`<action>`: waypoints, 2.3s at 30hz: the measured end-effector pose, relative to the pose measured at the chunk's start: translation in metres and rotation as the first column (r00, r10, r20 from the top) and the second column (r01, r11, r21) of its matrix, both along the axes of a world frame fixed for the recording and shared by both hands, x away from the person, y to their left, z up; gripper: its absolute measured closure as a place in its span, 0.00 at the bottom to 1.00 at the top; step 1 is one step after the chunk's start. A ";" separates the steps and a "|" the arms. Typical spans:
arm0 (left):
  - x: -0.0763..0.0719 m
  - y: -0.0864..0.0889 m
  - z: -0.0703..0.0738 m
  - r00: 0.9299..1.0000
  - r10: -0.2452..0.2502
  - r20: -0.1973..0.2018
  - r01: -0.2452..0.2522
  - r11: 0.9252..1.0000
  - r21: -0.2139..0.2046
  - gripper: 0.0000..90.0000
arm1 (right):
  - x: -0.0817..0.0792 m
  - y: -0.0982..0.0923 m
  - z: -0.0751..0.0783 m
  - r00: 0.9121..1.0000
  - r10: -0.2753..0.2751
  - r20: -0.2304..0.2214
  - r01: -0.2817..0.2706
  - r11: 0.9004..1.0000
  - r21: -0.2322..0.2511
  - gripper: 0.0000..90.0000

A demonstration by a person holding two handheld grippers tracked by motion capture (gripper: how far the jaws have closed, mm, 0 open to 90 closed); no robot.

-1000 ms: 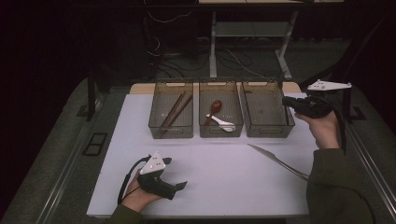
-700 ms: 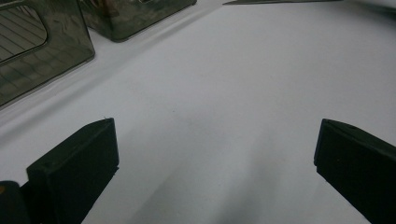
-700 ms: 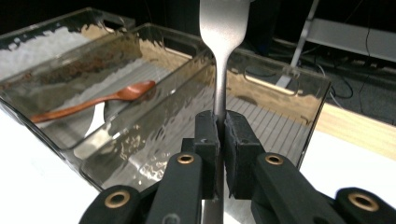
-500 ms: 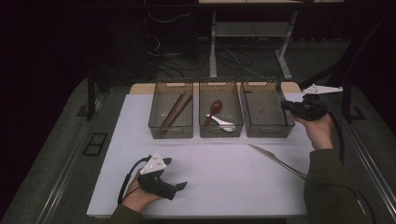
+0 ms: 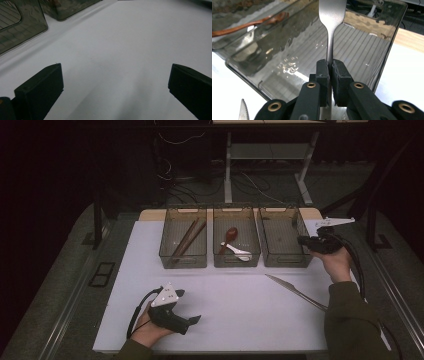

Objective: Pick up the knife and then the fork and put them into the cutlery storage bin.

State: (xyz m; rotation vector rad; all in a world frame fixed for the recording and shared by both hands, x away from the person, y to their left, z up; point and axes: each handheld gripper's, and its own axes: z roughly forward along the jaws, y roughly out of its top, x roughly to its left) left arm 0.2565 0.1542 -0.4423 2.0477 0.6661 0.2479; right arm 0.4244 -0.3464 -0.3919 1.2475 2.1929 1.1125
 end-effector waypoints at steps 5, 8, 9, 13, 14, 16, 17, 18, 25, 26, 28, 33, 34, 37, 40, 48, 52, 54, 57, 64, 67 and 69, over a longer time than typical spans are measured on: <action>0.000 -0.001 0.000 1.000 0.001 -0.001 -0.001 1.000 -0.001 0.00 | 0.001 0.000 -0.004 1.000 -0.009 -0.023 0.009 1.000 -0.011 0.93; 0.000 -0.001 -0.001 1.000 -0.001 -0.002 0.001 1.000 0.001 0.00 | 0.002 0.001 -0.006 1.000 -0.010 -0.027 0.009 1.000 -0.018 0.93; 0.000 -0.001 -0.001 1.000 -0.001 -0.003 0.001 1.000 0.001 0.00 | 0.002 0.001 -0.006 1.000 -0.007 -0.028 0.007 1.000 -0.016 0.93; 0.000 -0.001 -0.001 1.000 -0.002 -0.004 0.002 1.000 0.003 0.00 | 0.003 0.002 -0.007 1.000 -0.004 -0.027 0.003 1.000 -0.009 0.85; 0.000 -0.001 -0.001 1.000 -0.002 -0.004 0.002 1.000 0.003 0.00 | 0.003 0.001 -0.006 1.000 -0.004 -0.028 0.004 1.000 -0.009 0.83; 0.000 -0.001 -0.001 1.000 -0.002 -0.005 0.003 1.000 0.003 0.00 | 0.002 0.000 -0.004 1.000 -0.005 -0.018 0.005 1.000 -0.002 0.78; 0.000 -0.001 -0.001 1.000 -0.003 -0.005 0.003 1.000 0.003 0.00 | 0.002 0.000 -0.003 1.000 -0.009 -0.015 0.009 1.000 0.002 0.76; 0.000 -0.001 -0.001 1.000 -0.003 -0.004 0.003 1.000 0.004 0.00 | 0.001 0.000 -0.003 1.000 -0.013 -0.014 0.013 1.000 0.006 0.74; 0.000 -0.001 0.000 1.000 -0.003 -0.004 0.003 1.000 0.002 0.00 | -0.003 -0.002 0.003 1.000 -0.007 -0.006 0.008 1.000 0.025 0.65; 0.000 0.000 0.000 1.000 -0.003 -0.003 0.003 1.000 0.003 0.00 | -0.004 -0.002 0.005 1.000 0.000 0.001 0.000 1.000 0.029 0.64; 0.000 0.000 -0.001 1.000 -0.004 -0.004 0.004 1.000 0.003 0.00 | -0.007 -0.002 0.009 1.000 0.005 0.000 -0.005 0.999 0.038 0.63; 0.000 0.000 0.000 1.000 -0.007 -0.003 0.007 1.000 0.006 0.00 | -0.015 -0.001 0.017 1.000 0.019 0.007 -0.019 0.999 0.045 0.60; 0.000 0.000 0.000 1.000 -0.006 -0.003 0.006 1.000 0.004 0.00 | -0.017 -0.001 0.018 1.000 0.023 0.007 -0.023 0.999 0.047 0.59; 0.000 0.000 0.000 1.000 -0.007 -0.002 0.007 1.000 0.005 0.00 | -0.022 0.001 0.022 0.999 0.036 0.008 -0.036 0.998 0.042 0.57; 0.000 0.001 0.000 1.000 -0.007 -0.004 0.007 1.000 0.006 0.00 | -0.027 0.003 0.024 0.999 0.050 0.001 -0.050 0.998 0.041 0.56; 0.001 0.003 0.001 1.000 -0.010 -0.002 0.010 1.000 0.000 0.00 | -0.043 0.005 0.026 0.996 0.088 -0.028 -0.087 0.996 0.027 0.53; 0.001 0.004 0.001 1.000 -0.008 -0.002 0.008 1.000 -0.009 0.00 | -0.050 0.008 0.026 0.992 0.121 -0.036 -0.121 0.993 0.007 0.53; 0.001 0.004 0.001 1.000 -0.007 -0.001 0.007 1.000 -0.010 0.00 | -0.053 0.011 0.026 0.989 0.141 -0.046 -0.142 0.990 -0.006 0.53; 0.001 0.004 0.001 1.000 -0.008 0.001 0.008 1.000 -0.013 0.00 | -0.058 0.015 0.024 0.984 0.163 -0.071 -0.166 0.985 -0.039 0.52; 0.000 0.005 0.002 1.000 -0.006 0.000 0.006 1.000 -0.014 0.00 | -0.071 0.024 0.019 0.967 0.211 -0.146 -0.230 0.964 -0.131 0.52; 0.000 0.004 0.002 1.000 -0.009 0.001 0.009 1.000 -0.017 0.00 | -0.077 0.025 0.016 0.958 0.229 -0.175 -0.255 0.956 -0.146 0.52; 0.000 0.004 0.002 1.000 -0.012 0.002 0.013 1.000 -0.016 0.00 | -0.080 0.024 0.013 0.953 0.231 -0.198 -0.263 0.952 -0.156 0.52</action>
